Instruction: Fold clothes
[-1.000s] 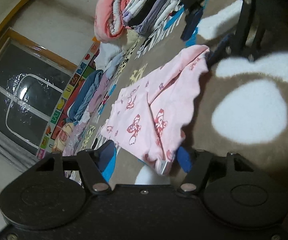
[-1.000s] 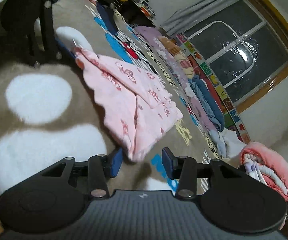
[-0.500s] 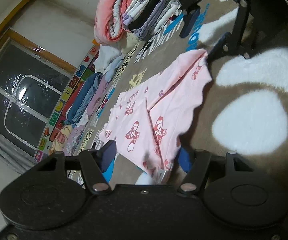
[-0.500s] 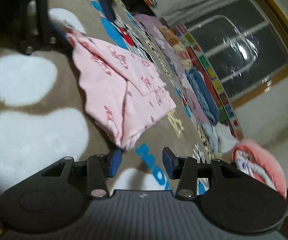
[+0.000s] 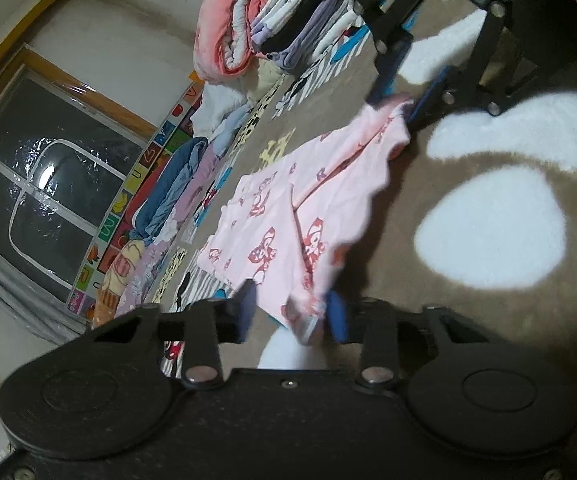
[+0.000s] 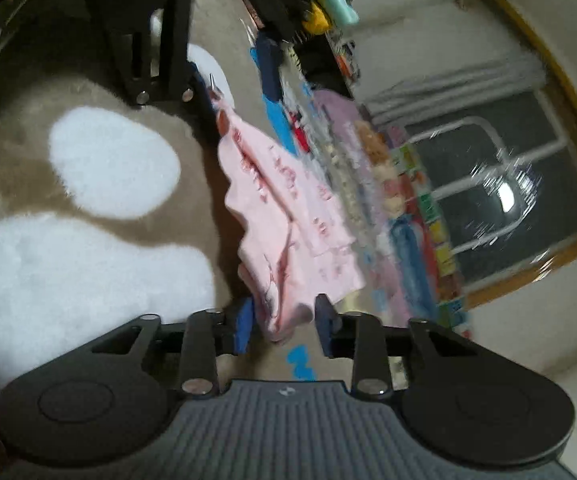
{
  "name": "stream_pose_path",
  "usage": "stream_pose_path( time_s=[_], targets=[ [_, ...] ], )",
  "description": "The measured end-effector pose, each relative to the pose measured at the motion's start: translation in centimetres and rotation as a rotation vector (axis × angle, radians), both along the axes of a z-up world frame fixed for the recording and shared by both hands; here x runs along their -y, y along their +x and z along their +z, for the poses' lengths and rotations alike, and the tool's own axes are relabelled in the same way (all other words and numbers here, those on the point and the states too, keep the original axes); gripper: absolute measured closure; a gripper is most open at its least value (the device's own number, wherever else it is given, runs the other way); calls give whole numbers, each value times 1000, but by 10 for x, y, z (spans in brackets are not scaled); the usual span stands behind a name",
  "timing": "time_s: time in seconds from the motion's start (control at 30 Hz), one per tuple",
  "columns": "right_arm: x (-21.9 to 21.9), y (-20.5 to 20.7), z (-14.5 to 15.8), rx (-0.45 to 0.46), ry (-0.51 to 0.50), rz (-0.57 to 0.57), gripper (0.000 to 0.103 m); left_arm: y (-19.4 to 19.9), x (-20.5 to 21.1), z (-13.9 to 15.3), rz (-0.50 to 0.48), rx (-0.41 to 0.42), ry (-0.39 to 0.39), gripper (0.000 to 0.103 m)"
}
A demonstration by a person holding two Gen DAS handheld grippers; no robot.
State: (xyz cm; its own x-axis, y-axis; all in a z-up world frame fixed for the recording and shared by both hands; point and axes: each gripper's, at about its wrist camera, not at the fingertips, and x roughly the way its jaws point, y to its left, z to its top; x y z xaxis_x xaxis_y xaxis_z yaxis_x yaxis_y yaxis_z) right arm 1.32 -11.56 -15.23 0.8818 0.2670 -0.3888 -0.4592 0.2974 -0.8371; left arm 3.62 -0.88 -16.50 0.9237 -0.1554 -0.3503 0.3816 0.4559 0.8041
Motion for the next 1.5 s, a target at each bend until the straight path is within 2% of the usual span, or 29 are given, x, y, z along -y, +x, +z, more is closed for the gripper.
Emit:
stream_pose_path(
  time_s=[0.03,0.07,0.13,0.33,0.53,0.63,0.73,0.9,1.1,1.27,1.4,1.5],
  targets=[
    [2,2,1,-31,22,-5,80,1,0,-2,2,0,-1,88],
    [3,3,2,-41,31,-3,82,1,0,-3,6,3,-3,93],
    [5,3,5,-62,41,-3,83,1,0,-2,10,11,-8,96],
    [10,4,23,-127,102,-18,85,-12,0,8,-10,15,12,98],
    [15,-10,39,-133,157,-24,85,-26,-1,18,-33,13,36,98],
    [19,-20,50,-147,176,-14,85,-37,-5,31,-62,-35,43,98],
    [25,-32,63,-178,195,-6,85,-40,-8,47,-70,-78,17,98],
    [35,-22,98,-241,281,-10,85,-24,-20,78,-78,-149,-123,97],
    [53,16,136,-345,431,3,85,17,-45,110,-97,-226,-348,96],
    [65,63,153,-419,550,7,85,71,-70,121,-96,-344,-609,96],
    [83,113,152,-537,734,-19,84,113,-89,112,-103,-468,-810,96],
    [98,150,133,-650,912,-50,84,141,-105,99,-87,-562,-982,96]
  ],
)
